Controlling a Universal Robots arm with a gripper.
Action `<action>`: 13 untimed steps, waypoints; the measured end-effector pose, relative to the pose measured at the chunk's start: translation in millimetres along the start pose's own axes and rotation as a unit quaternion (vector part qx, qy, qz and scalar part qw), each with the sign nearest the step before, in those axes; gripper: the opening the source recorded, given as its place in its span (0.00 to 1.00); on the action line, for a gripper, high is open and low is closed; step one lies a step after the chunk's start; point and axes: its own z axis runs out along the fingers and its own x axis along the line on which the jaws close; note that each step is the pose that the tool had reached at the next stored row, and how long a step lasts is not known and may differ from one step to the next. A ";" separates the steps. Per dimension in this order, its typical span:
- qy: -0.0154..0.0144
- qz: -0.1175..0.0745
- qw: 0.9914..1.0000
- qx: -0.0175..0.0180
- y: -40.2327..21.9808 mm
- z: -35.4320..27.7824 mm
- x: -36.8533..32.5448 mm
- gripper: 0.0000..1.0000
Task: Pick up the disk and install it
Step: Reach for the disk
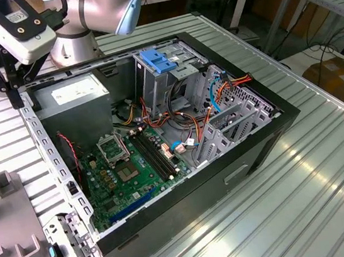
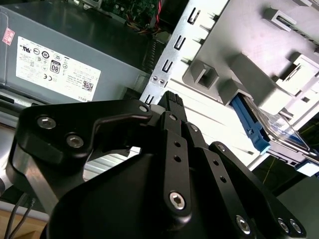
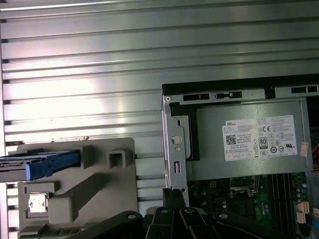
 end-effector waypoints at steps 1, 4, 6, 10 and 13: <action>0.000 0.000 1.000 0.000 0.0 0.1 0.6 0.11; 0.001 0.000 1.000 0.000 -0.1 0.2 1.6 0.11; 0.001 0.000 1.000 0.000 -0.2 0.3 2.4 0.11; 0.002 0.000 1.000 0.000 -0.3 0.6 4.0 0.11; 0.002 0.000 1.000 0.000 -0.4 0.7 5.1 0.11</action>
